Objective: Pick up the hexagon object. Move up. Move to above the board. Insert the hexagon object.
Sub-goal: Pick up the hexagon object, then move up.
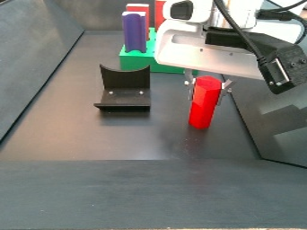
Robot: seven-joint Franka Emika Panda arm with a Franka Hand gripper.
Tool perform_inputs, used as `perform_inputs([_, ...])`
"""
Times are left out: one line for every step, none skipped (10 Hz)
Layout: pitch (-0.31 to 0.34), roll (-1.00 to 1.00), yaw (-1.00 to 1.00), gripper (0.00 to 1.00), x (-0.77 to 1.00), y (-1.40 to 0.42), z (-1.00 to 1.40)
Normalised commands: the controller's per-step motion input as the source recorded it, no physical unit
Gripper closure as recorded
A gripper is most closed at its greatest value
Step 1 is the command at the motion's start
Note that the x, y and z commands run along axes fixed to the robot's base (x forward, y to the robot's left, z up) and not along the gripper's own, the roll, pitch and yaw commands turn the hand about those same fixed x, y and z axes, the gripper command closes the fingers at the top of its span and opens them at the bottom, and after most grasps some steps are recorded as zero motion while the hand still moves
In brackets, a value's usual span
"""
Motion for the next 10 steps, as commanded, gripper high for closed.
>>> perform_inputs([0.000, 0.00, 0.00, 1.00, 0.00, 0.00, 0.00])
perform_inputs([0.000, 0.00, 0.00, 1.00, 0.00, 0.00, 0.00])
perform_inputs([0.000, 0.00, 0.00, 1.00, 0.00, 0.00, 0.00])
perform_inputs([0.000, 0.00, 0.00, 1.00, 0.00, 0.00, 0.00])
perform_inputs([0.000, 0.00, 0.00, 1.00, 0.00, 0.00, 0.00])
perform_inputs([0.000, 0.00, 0.00, 1.00, 0.00, 0.00, 0.00])
perform_inputs([0.000, 0.00, 0.00, 1.00, 0.00, 0.00, 0.00])
perform_inputs([0.000, 0.00, 0.00, 1.00, 0.00, 0.00, 0.00])
perform_inputs([0.000, 0.00, 0.00, 1.00, 0.00, 0.00, 0.00])
perform_inputs([0.000, 0.00, 0.00, 1.00, 0.00, 0.00, 0.83])
